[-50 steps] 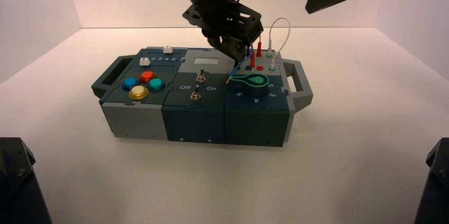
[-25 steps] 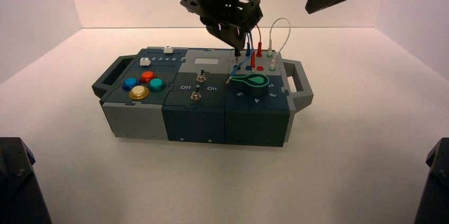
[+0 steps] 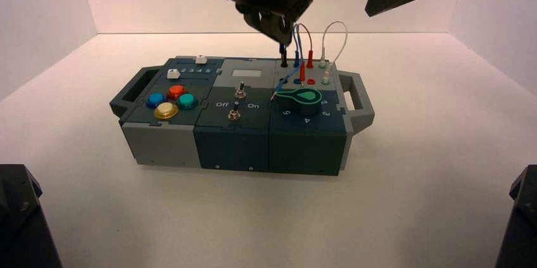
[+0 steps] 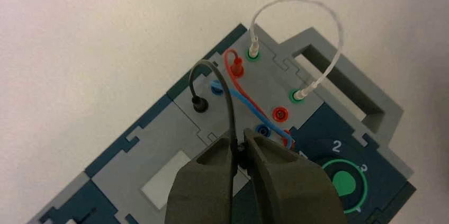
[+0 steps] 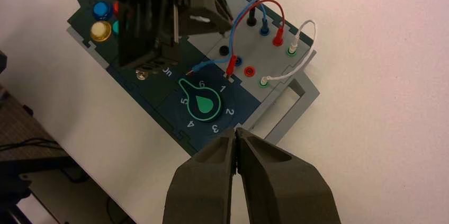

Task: Pull the black wire.

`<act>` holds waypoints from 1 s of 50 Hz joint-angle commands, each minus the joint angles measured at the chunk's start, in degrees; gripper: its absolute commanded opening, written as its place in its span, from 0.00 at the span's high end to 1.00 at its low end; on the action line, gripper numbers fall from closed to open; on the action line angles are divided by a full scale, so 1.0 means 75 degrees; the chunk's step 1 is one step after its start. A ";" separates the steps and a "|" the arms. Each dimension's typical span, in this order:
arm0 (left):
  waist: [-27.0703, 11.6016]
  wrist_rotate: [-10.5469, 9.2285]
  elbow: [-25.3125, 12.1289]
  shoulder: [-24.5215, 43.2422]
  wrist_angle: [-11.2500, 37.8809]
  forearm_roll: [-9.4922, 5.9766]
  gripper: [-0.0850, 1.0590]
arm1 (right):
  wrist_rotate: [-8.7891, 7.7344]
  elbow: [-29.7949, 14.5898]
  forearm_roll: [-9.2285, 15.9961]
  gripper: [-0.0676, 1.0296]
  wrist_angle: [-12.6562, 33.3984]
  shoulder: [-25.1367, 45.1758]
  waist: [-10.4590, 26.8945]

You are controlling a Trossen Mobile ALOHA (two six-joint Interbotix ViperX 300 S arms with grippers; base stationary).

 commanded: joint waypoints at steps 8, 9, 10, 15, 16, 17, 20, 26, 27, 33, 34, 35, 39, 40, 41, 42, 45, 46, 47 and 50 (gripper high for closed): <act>0.0012 0.0035 -0.0117 -0.0328 0.0188 0.0070 0.95 | 0.0012 -0.0129 0.0023 0.96 -0.0047 0.0000 0.0023; 0.0012 0.0035 -0.0117 -0.0328 0.0199 0.0082 0.95 | 0.0023 -0.0129 0.0023 0.96 -0.0047 0.0000 0.0023; 0.0012 0.0035 -0.0117 -0.0316 0.0211 0.0082 0.95 | 0.0012 -0.0129 0.0023 0.96 -0.0047 0.0012 0.0023; 0.0012 0.0047 -0.0117 -0.0305 0.0352 0.0129 0.95 | 0.0012 -0.0129 0.0023 0.96 -0.0047 0.0000 0.0023; 0.0012 0.0059 -0.0117 -0.0305 0.0363 0.0129 0.95 | 0.0012 -0.0129 0.0023 0.96 -0.0047 0.0000 0.0023; 0.0012 0.0070 -0.0117 -0.0316 0.0410 0.0141 0.94 | 0.0012 -0.0129 0.0023 0.96 -0.0047 0.0012 0.0023; 0.0012 0.0094 -0.0105 -0.0340 0.0480 0.0141 0.92 | 0.0012 -0.0117 0.0023 0.96 -0.0047 0.0012 0.0023; 0.0012 0.0129 -0.0047 -0.0457 0.0516 0.0141 0.90 | 0.0012 -0.0129 0.0023 0.96 -0.0035 0.0012 0.0035; 0.0012 0.0129 -0.0012 -0.0516 0.0527 0.0141 0.90 | 0.0012 -0.0129 0.0023 0.96 -0.0035 0.0012 0.0023; 0.0012 0.0129 0.0094 -0.0680 0.0516 0.0141 0.72 | 0.0012 -0.0117 0.0023 0.96 -0.0023 0.0012 0.0023; 0.0012 0.0129 0.0117 -0.0703 0.0527 0.0141 0.67 | 0.0012 -0.0105 0.0023 0.96 -0.0023 0.0012 0.0035; 0.0012 0.0129 0.0141 -0.0727 0.0527 0.0141 0.63 | 0.0012 -0.0105 0.0023 0.96 -0.0023 0.0012 0.0023; 0.0012 0.0129 0.0176 -0.0762 0.0527 0.0141 0.61 | 0.0012 -0.0105 0.0023 0.96 -0.0023 0.0012 0.0035; 0.0012 0.0129 0.0187 -0.0762 0.0527 0.0141 0.61 | 0.0012 -0.0105 0.0023 0.96 -0.0012 0.0012 0.0023; 0.0012 0.0129 0.0187 -0.0762 0.0516 0.0141 0.61 | 0.0012 -0.0105 0.0023 0.96 -0.0023 0.0012 0.0023; 0.0012 0.0129 0.0199 -0.0762 0.0527 0.0141 0.61 | 0.0012 -0.0105 0.0023 0.96 -0.0023 0.0012 0.0035; 0.0023 0.0129 0.0187 -0.0727 0.0527 0.0141 0.61 | 0.0012 -0.0105 0.0012 0.96 -0.0012 0.0012 0.0023; 0.0012 0.0129 0.0187 -0.0715 0.0527 0.0141 0.61 | 0.0012 -0.0105 0.0023 0.96 -0.0012 0.0012 0.0023; 0.0012 0.0129 0.0187 -0.0703 0.0527 0.0141 0.61 | 0.0012 -0.0117 0.0023 0.96 -0.0023 0.0012 0.0023; 0.0012 0.0129 0.0176 -0.0703 0.0527 0.0141 0.61 | 0.0012 -0.0117 0.0023 0.96 -0.0023 0.0012 0.0035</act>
